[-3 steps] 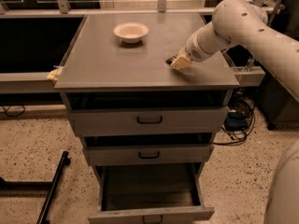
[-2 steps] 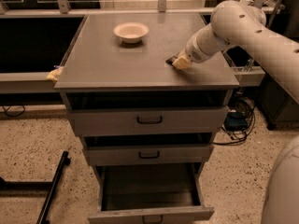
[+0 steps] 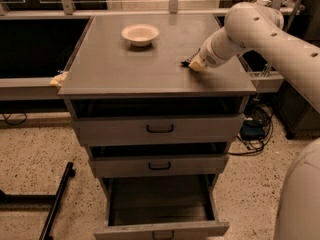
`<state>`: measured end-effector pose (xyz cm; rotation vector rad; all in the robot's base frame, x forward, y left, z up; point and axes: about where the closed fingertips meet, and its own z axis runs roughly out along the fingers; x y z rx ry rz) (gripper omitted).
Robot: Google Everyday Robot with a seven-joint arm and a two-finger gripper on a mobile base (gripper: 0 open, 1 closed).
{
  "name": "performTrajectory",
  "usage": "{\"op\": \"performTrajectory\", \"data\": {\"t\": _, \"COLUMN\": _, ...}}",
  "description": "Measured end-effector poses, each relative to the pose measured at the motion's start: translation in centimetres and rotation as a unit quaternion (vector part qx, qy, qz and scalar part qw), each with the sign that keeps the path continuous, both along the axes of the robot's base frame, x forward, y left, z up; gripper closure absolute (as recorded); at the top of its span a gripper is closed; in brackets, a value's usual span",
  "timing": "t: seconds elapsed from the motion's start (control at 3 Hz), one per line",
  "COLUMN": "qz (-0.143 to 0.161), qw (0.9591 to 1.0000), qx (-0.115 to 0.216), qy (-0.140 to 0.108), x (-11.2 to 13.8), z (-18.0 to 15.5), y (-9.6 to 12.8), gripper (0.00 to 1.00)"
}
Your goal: Place rxbar chocolate into bottom drawer
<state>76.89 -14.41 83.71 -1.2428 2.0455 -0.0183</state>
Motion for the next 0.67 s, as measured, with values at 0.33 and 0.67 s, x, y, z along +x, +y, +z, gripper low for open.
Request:
{"op": "performTrajectory", "data": {"t": 0.33, "qz": -0.005, "qw": 1.0000, "qx": -0.004, "qy": -0.005, "x": 0.1, "z": 0.1, "y": -0.2, "gripper": 1.00}}
{"op": "performTrajectory", "data": {"t": 0.67, "qz": -0.006, "qw": 0.9998, "qx": 0.011, "qy": -0.018, "x": -0.7, "z": 2.7, "y": 0.2, "gripper": 1.00}}
